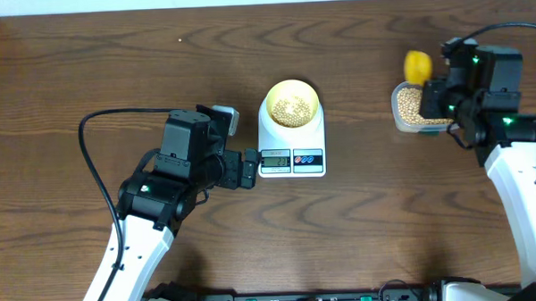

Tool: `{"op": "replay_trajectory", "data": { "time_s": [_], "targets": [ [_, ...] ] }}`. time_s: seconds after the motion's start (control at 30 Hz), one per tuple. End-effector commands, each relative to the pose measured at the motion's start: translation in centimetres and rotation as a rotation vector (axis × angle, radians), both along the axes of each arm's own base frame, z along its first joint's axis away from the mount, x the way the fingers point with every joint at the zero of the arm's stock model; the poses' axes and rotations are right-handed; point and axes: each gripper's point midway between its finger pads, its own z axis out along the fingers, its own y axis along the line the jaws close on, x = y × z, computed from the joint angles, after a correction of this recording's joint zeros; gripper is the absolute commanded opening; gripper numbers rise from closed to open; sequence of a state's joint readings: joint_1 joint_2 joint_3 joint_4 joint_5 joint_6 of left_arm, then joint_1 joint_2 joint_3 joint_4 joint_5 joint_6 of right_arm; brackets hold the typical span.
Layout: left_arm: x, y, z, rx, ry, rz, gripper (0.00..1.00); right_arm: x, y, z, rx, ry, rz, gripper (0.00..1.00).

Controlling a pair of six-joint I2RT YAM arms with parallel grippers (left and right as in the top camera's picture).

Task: Scoop item into bowl and weigh 50g on scale
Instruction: 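Move the empty scoop right back over the soybean tub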

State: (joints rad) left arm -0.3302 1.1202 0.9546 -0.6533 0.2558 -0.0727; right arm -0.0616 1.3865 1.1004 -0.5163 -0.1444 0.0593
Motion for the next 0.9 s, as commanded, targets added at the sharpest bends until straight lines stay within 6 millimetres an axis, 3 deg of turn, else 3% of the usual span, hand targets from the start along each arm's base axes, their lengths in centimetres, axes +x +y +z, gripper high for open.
{"op": "replay_trajectory", "data": {
  "time_s": [0.0,0.1,0.4,0.53,0.87],
  "targets": [
    [0.0,0.1,0.0,0.013,-0.009,-0.01,0.98,-0.6,-4.9,-0.9,-0.194,0.057,-0.164,0.01],
    [0.0,0.1,0.0,0.013,-0.009,-0.01,0.98,-0.8,-5.8,-2.3,-0.219,0.106,-0.211,0.01],
    [0.0,0.1,0.0,0.013,-0.009,-0.01,0.98,-0.6,-5.9,-6.8,-0.188,0.228,-0.246,0.01],
    [0.0,0.1,0.0,0.013,-0.009,-0.01,0.98,-0.6,-5.6,-7.3,-0.167,0.24,-0.246,0.01],
    [0.0,0.1,0.0,0.013,-0.009,-0.01,0.98,-1.1,-2.0,-7.9,0.001,0.281,-0.118,0.01]
  ]
}}
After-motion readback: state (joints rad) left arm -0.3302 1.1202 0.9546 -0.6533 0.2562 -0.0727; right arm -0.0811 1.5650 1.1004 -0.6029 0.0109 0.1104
